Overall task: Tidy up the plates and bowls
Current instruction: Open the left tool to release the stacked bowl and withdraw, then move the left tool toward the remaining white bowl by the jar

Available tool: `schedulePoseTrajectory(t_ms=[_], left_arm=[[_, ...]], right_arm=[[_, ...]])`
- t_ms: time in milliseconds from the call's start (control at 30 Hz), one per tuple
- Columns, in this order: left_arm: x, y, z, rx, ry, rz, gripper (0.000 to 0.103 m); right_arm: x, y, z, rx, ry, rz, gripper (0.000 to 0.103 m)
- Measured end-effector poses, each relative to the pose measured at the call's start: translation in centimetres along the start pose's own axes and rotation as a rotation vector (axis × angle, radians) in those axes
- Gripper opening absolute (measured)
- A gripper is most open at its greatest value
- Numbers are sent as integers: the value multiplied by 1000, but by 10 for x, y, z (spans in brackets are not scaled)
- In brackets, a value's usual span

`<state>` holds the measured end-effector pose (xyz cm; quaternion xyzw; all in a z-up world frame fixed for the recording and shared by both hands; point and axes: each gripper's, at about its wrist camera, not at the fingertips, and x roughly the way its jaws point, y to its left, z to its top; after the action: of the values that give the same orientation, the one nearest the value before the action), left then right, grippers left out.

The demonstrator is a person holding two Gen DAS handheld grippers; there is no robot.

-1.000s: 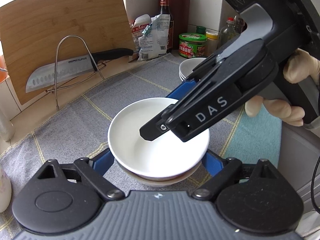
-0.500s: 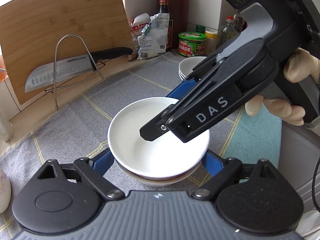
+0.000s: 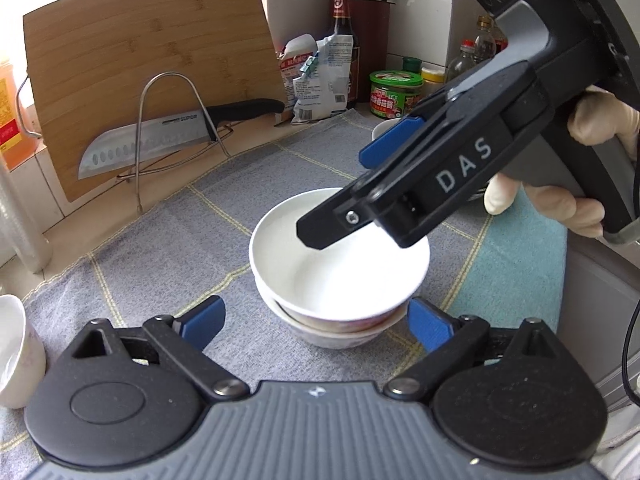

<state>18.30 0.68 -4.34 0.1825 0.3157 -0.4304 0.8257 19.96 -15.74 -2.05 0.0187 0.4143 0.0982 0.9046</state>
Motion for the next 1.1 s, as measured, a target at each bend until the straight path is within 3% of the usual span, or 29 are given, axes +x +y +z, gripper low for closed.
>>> schedulePoseTrajectory(t_ms=[267,833,1100], left_arm=[[-26,28,-19,-100,9,109,98],[-68,132,-81,-359,85,375,98],[-79,188,-84,-428,79,405,98]], right_arm=[[0,23,3,-31,-52,-64,103],[42,126,21,-171,-75,32,103],[69,158,26,-237,-48,25,103]])
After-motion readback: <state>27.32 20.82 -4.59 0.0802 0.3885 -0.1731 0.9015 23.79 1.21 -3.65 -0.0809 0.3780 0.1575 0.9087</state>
